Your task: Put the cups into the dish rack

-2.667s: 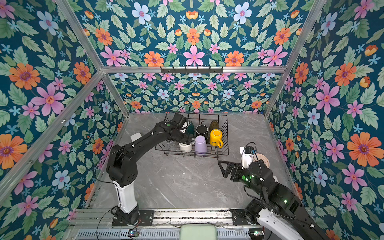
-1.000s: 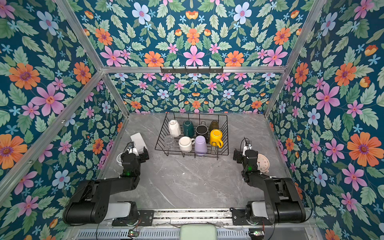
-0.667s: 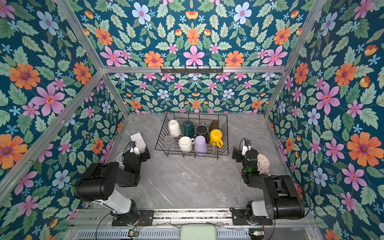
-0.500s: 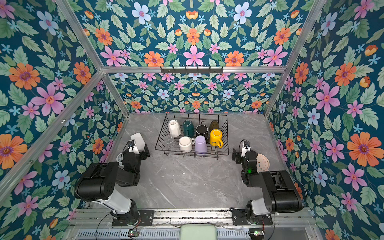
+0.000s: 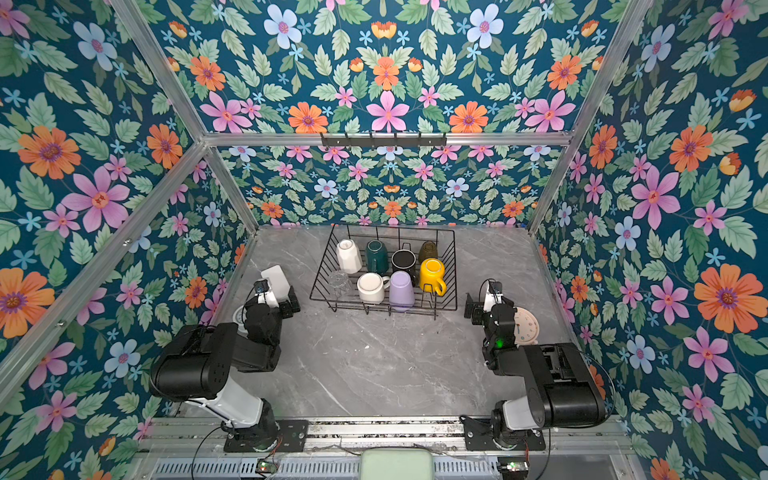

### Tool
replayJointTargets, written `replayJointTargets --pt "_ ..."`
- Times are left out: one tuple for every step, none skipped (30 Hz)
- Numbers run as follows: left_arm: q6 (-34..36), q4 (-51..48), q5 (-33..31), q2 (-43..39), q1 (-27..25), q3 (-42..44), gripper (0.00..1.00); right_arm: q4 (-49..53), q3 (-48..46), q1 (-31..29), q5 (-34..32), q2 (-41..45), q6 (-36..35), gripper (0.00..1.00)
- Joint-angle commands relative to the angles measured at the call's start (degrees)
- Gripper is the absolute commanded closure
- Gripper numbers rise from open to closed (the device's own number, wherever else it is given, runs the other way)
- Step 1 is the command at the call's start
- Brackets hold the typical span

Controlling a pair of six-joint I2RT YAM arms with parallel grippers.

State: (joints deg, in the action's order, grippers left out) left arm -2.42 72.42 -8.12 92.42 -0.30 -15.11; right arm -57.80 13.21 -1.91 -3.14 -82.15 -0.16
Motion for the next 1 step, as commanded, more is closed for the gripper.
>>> replayJointTargets --pt "0.47 2.04 -0.47 -0.05 -0.08 0.17 0.00 -1.35 0.16 -0.02 0.02 0.06 -0.19 0.01"
